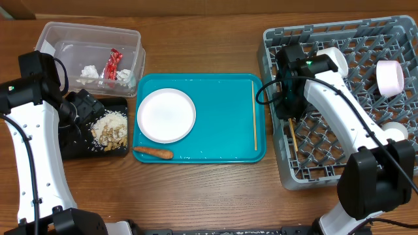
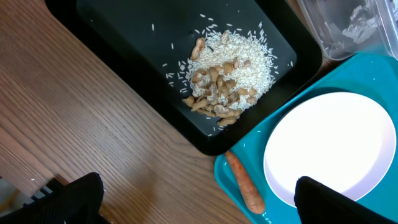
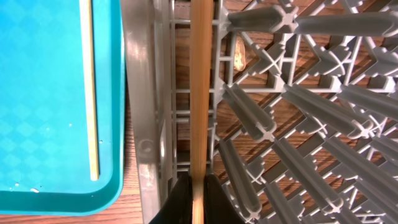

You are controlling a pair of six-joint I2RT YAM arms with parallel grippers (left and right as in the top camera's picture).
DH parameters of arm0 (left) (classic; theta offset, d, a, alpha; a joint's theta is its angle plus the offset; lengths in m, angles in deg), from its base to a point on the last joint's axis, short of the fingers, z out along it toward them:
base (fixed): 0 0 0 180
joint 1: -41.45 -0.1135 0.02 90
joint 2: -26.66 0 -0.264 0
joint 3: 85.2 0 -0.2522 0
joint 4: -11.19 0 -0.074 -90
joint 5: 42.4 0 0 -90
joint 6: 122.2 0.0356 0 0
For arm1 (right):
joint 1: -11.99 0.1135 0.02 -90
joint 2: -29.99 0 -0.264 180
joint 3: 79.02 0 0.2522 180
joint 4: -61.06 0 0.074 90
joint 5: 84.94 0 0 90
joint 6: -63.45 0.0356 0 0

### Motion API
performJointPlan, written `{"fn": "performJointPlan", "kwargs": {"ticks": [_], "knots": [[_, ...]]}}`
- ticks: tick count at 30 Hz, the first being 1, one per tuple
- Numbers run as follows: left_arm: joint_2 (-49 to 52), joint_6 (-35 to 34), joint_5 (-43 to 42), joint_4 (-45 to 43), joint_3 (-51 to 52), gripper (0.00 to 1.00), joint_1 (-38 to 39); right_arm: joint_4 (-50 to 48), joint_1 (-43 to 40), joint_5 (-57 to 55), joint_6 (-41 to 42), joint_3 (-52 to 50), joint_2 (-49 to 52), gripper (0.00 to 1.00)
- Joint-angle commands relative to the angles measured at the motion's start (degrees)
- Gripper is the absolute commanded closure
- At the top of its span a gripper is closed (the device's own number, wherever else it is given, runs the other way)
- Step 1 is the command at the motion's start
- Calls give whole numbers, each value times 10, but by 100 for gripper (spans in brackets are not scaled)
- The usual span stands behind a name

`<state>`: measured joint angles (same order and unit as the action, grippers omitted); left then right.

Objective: Sort waste into correct bins and load items into the dishwasher
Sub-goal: 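Carry the chopstick to the rack and insert it with the right gripper, then return the right gripper to the tray and grasp the second chopstick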

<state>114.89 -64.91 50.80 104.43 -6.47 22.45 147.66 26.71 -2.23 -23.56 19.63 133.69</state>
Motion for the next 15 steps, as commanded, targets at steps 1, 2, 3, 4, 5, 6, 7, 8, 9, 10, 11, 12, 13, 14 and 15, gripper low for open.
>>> {"fn": "performJointPlan", "kwargs": {"ticks": [1, 2, 3, 4, 5, 6, 7, 8, 9, 10, 11, 12, 13, 14, 15], "knots": [[-1, -3, -3, 0, 5, 0, 0, -1, 3, 10, -2, -2, 3, 94], [-1, -3, -2, 0, 5, 0, 0, 0, 3, 12, -2, -2, 3, 94], [-1, -3, -2, 0, 5, 0, 0, 1, 3, 15, -2, -2, 3, 93], [-1, -3, -2, 0, 5, 0, 0, 2, 3, 20, -2, -2, 3, 90], [-1, -3, -2, 0, 5, 0, 0, 2, 3, 22, -2, -2, 3, 87], [-1, -3, -3, 0, 5, 0, 0, 3, 3, 28, -2, -2, 3, 80], [-1, -3, -3, 0, 5, 0, 0, 3, 3, 31, -2, -2, 3, 73], [-1, -3, -3, 0, 5, 0, 0, 3, 3, 31, -1, -2, 3, 69], [-1, -3, -2, 0, 5, 0, 0, 3, 3, 32, 0, -2, 3, 66], [-1, -3, -2, 0, 5, 0, 0, 3, 3, 31, 0, -2, 3, 64], [-1, -3, -2, 0, 5, 0, 0, 3, 3, 31, 1, -2, 3, 64], [-1, -3, -2, 0, 5, 0, 0, 3, 3, 30, 13, -2, 3, 64], [-1, -3, -2, 0, 5, 0, 0, 0, 3, 26, 24, -1, 2, 63], [-1, -3, -2, 0, 5, 0, 0, -4, 3, 20, 33, 2, 1, 63], [-1, -3, -2, 0, 5, 0, 0, -6, 3, 16, 40, 7, -2, 62]]}}
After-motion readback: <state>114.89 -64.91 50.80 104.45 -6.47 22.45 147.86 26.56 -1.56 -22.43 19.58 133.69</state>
